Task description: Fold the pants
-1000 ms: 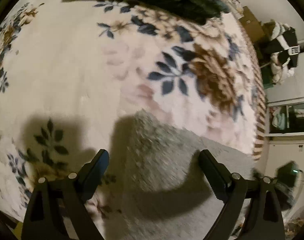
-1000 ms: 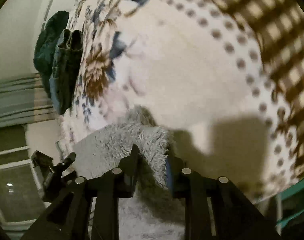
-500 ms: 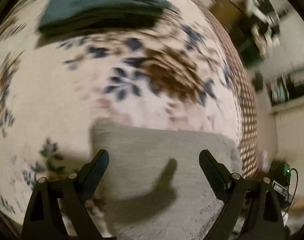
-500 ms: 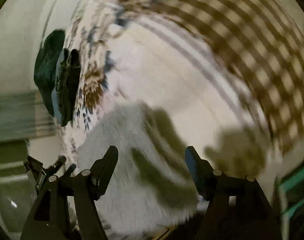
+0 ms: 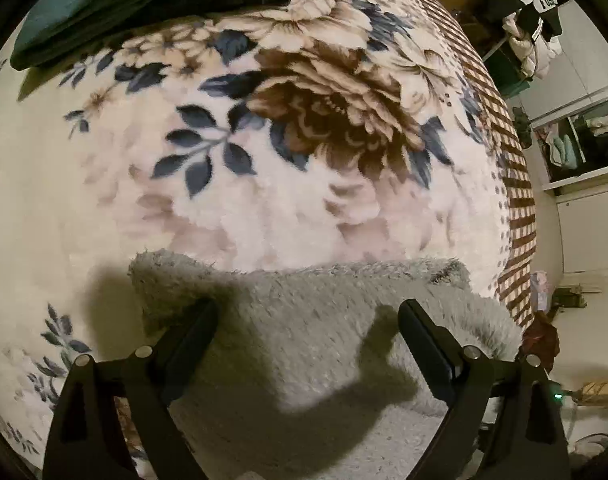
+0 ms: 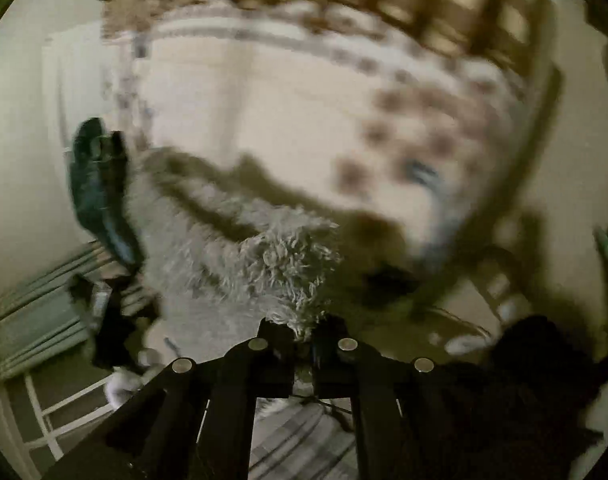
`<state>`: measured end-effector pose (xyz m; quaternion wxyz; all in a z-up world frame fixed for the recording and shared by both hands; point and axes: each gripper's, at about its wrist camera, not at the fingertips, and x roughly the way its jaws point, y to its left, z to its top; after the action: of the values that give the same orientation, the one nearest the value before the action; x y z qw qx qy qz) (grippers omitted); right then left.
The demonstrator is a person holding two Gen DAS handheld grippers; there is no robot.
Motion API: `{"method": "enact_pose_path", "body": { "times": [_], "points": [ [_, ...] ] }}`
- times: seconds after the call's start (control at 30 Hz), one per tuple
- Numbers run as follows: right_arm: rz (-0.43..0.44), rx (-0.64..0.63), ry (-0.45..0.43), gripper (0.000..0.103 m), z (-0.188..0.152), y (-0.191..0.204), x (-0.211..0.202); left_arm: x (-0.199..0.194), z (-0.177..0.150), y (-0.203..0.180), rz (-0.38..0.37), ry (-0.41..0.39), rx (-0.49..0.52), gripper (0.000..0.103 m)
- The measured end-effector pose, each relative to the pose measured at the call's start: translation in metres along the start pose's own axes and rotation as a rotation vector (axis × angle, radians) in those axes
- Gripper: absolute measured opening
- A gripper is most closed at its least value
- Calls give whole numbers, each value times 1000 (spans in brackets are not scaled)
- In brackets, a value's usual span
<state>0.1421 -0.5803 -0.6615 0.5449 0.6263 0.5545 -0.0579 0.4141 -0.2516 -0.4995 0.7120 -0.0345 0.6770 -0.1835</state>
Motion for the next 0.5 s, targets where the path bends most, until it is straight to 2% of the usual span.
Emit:
{"method": "enact_pose_path", "body": {
  "times": [0.07,0.13,0.17,0.2,0.27,0.4,0.43,0.5],
  "points": [
    [-53,0,18,6,5,-9,14,-1,0,-4,21,3,13,93],
    [-117,-67,57,17,11,5,30,-8,-4,-9,37,-4,33,93],
    [-176,-142,61,36,12,20,32,-17,-9,-10,41,-20,39,93],
    [-234,-207,52,48,12,35,30,-25,-14,-10,47,-34,38,93],
    [-256,-313,-3,49,6,64,12,-42,-28,-9,51,-75,29,93],
    [-306,-502,-207,50,-7,118,-29,-55,-58,-1,73,-111,-14,93],
    [-284,-550,-221,50,-8,134,-29,-53,-64,1,82,-111,-26,93],
    [-225,-588,-170,50,-1,158,-16,-43,-74,11,77,-90,-60,93]
  ]
}}
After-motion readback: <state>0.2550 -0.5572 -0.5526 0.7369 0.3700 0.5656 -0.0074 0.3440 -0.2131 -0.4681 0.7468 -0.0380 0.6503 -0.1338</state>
